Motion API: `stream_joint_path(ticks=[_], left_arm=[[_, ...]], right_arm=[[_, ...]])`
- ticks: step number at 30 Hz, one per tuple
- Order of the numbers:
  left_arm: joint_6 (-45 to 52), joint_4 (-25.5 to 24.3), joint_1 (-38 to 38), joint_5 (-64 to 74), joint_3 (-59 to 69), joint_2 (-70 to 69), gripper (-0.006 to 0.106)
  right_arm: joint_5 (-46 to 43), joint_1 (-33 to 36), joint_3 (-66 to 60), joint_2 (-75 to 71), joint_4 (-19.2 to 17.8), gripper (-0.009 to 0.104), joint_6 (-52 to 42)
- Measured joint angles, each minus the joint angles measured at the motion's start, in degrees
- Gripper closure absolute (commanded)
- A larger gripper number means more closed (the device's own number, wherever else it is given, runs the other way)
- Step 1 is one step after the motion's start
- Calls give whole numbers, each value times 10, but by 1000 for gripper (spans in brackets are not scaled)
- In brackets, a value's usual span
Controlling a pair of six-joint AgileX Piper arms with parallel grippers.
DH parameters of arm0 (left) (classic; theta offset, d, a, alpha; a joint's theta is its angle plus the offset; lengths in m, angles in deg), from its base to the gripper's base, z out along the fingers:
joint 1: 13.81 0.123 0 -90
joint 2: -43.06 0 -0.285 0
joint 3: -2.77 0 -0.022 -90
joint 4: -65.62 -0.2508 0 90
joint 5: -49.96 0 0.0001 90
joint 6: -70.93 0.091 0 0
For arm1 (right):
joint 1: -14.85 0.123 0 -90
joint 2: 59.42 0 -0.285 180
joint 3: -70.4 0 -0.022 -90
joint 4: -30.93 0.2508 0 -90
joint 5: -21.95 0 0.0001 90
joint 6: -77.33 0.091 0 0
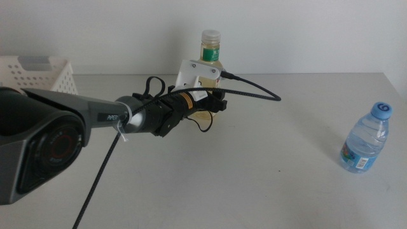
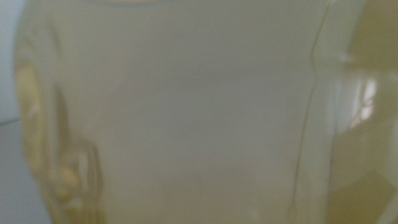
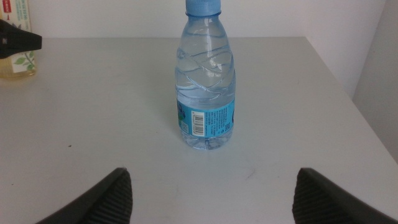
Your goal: Use arms to grab the bottles and put them into the dustbin to the left of the table.
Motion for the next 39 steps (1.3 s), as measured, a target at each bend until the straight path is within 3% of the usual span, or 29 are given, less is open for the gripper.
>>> stream_joint_path(ticks=[8,15,21,25,34,39], left_arm=[[0,-1,0,299,5,-168,102],[2,-45,3,502,1,-355,102],[38,-43,58,706,-51,-439,102],[124,-3,124,817,-88,-451,102],[294,151,318,925,-116,-445,102],[342,173,378,953,-118,-413,102]], right_arm=[[0,0,0,0,0,29,0],[0,0,0,0,0,29,0],[0,0,0,0,0,29,0],[0,0,0,0,0,29,0],[0,0,0,0,0,29,0],[0,0,0,0,0,29,0]])
